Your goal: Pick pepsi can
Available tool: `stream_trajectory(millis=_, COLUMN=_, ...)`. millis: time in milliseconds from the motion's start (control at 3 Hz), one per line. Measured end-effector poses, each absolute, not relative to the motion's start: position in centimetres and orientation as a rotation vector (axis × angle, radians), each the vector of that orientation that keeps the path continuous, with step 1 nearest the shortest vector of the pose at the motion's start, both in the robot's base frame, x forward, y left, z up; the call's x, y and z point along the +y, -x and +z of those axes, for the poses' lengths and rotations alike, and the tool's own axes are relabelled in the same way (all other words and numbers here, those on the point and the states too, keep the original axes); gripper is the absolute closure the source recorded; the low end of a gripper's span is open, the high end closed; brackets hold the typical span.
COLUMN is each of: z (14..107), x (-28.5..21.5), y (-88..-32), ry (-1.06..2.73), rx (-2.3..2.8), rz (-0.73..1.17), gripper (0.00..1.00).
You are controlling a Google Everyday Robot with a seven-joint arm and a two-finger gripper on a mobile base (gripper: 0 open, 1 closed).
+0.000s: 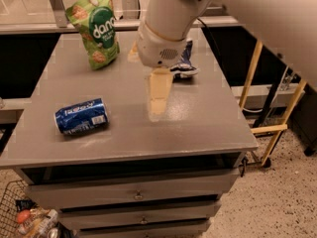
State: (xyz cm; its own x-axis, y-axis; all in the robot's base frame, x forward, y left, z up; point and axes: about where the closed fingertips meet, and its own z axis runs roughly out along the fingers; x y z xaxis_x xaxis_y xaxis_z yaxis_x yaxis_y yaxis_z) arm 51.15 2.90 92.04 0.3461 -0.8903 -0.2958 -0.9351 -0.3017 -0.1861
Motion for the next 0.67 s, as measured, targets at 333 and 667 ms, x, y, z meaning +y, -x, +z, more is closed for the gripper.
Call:
stream_trajectory(millis=333, z=90.3, x=7.0, y=-51.0, ry=2.358, rx=1.556, rz=0.232, gripper=0.0)
stream_trajectory(millis=667, z=89.6, x=10.4, y=-50.5, ry=2.393, rx=1.502, rz=0.252, gripper=0.0)
